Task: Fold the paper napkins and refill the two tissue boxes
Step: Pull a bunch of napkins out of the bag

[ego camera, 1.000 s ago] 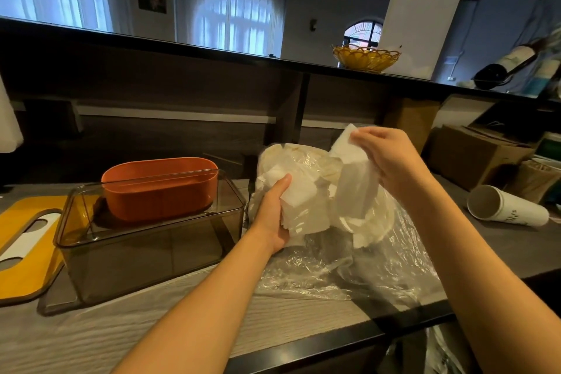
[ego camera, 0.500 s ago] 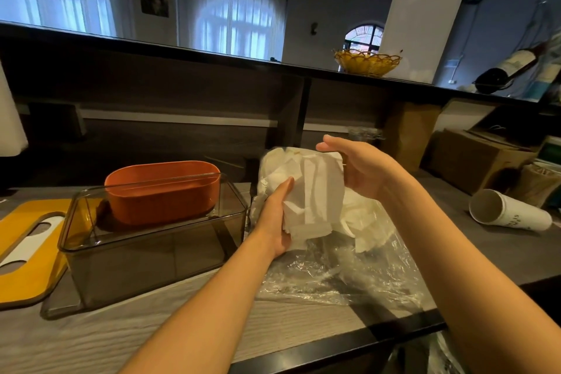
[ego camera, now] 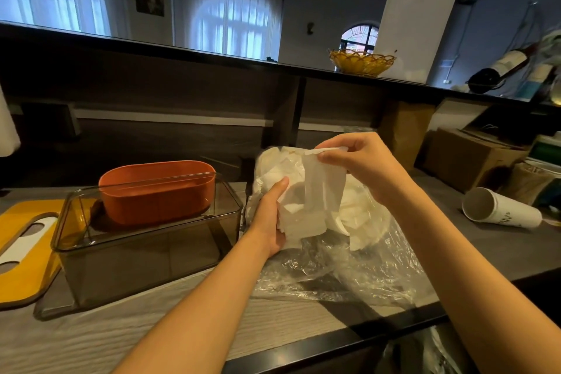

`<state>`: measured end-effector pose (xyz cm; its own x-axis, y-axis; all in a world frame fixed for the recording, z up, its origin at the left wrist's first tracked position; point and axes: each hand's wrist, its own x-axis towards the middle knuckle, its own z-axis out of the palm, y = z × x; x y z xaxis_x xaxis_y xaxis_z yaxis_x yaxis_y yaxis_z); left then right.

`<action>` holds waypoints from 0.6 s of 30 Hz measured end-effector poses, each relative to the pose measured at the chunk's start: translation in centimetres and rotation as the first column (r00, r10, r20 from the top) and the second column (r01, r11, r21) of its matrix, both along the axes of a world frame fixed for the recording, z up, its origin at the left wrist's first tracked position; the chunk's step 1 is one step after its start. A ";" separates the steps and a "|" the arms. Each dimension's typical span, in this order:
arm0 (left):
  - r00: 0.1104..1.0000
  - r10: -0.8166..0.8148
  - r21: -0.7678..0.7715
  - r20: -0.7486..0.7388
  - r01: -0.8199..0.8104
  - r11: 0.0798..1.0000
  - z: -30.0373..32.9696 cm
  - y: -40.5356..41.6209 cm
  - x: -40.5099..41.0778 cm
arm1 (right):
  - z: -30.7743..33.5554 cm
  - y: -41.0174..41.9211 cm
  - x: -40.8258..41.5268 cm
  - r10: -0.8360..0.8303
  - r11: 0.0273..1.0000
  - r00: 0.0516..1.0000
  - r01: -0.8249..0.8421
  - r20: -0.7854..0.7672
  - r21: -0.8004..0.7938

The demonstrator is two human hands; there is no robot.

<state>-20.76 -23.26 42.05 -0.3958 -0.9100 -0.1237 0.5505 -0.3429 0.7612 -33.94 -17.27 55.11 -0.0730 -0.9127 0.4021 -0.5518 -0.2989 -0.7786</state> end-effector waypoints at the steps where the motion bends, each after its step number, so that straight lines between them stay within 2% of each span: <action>1: 1.000 0.000 0.004 -0.006 0.000 1.000 0.0 0.0 0.0 | 0.3 0.3 -0.2 -0.009 0.999 1.000 0.008 -0.025 -0.043; 5: 1.000 -0.007 0.017 -0.018 0.007 1.000 0.0 0.0 0.1 | 2.2 1.4 -1.0 -0.050 0.982 0.996 0.036 -0.076 -0.184; 8: 1.000 0.003 -0.008 0.005 -0.003 1.000 0.0 -0.1 -0.1 | 3.4 2.3 -1.3 0.101 0.978 0.995 -0.098 0.006 -0.183; 12: 0.999 -0.001 -0.002 -0.040 0.001 1.000 0.0 -0.2 -0.2 | 4.0 1.9 -0.6 0.272 0.961 0.955 -0.265 0.118 -0.077; 14: 0.999 -0.028 -0.004 -0.041 0.028 1.000 0.1 -0.3 -0.1 | 3.4 0.6 0.2 0.273 0.960 0.960 -0.276 0.066 0.038; 18: 0.996 0.023 -0.001 -0.087 -0.024 1.000 -0.3 -0.7 -0.1 | 0.1 -3.8 1.9 0.211 0.954 0.950 -0.149 -0.228 0.262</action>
